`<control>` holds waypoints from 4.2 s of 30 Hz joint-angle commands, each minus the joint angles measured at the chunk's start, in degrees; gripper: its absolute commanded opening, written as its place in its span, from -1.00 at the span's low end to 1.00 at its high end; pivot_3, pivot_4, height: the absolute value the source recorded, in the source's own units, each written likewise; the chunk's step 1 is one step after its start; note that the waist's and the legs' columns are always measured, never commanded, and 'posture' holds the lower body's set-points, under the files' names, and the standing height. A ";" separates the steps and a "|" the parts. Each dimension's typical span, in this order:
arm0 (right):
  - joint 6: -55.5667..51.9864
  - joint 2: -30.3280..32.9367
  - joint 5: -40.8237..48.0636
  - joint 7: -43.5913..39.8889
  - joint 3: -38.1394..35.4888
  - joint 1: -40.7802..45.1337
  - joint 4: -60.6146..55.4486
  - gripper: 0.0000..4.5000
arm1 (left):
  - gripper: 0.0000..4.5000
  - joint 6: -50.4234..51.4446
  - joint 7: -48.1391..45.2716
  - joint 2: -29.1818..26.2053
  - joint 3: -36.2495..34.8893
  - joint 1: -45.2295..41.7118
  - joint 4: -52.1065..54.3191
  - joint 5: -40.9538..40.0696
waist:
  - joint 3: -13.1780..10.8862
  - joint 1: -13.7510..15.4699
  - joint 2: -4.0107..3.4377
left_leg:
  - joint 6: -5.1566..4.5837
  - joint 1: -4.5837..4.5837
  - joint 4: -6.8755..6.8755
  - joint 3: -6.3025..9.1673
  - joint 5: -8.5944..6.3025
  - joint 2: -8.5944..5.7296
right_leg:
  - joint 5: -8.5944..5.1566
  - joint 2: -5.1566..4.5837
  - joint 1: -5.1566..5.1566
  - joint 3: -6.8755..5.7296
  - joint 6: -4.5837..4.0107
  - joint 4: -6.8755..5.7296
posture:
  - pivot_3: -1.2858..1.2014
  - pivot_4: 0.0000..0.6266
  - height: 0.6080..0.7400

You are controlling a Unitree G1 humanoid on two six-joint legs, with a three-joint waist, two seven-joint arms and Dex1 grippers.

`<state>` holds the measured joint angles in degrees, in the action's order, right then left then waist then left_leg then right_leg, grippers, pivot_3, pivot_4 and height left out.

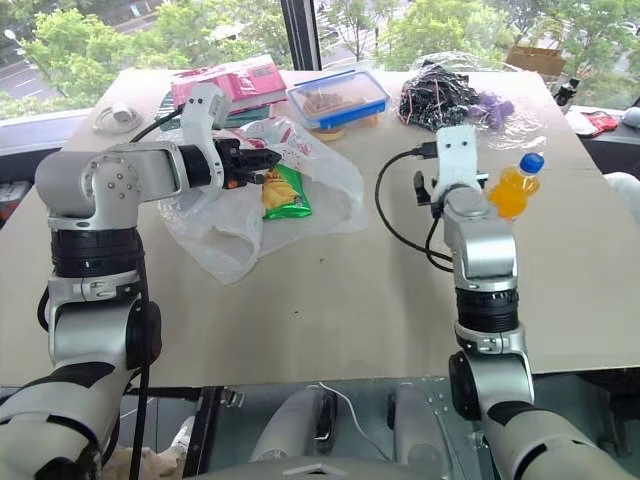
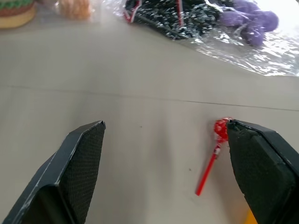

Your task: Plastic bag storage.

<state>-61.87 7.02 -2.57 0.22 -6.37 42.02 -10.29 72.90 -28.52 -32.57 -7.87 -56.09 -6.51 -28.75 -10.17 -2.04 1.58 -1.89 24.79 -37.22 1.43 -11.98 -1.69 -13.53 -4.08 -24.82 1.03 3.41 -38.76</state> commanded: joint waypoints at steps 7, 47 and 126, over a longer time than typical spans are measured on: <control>10.11 -2.79 1.88 3.72 -4.99 0.18 13.89 0.86 | -1.00 -0.68 0.31 0.75 -0.37 -1.55 0.41 0.03 | 0.00 -0.34 0.00 | -0.08 -0.10 0.00 -0.04 -0.04 0.02 | 0.00 0.04 0.04 0.03 0.00 -0.06 | 0.03 -0.52 1.00; 4.41 -3.27 23.26 -14.71 18.93 4.98 6.49 -0.96 | -1.00 -0.72 -4.07 -3.40 -3.26 -3.34 0.86 -2.70 | -0.05 -0.10 -0.12 | -0.19 -0.13 -0.13 0.06 -0.10 0.13 | 0.04 0.18 0.15 -0.05 -0.04 -0.02 | 0.03 -0.52 1.00; 13.43 16.17 11.49 -8.94 -16.06 -11.23 2.47 0.05 | -1.00 -2.27 -1.39 -1.36 -1.63 -0.56 0.06 -1.36 | -0.04 1.17 -0.11 | -0.18 -0.08 -0.08 0.03 -0.09 0.05 | 0.03 0.09 0.13 -0.04 -0.04 0.03 | 0.03 -0.52 1.00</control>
<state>-49.67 21.41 8.37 -8.25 -21.71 30.83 -6.91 70.55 -29.85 -33.15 -8.41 -55.86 -9.49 -29.47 -10.20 -0.87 1.47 -2.07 24.72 -37.30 1.45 -12.06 -1.63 -13.50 -3.99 -24.69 1.00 3.37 -38.74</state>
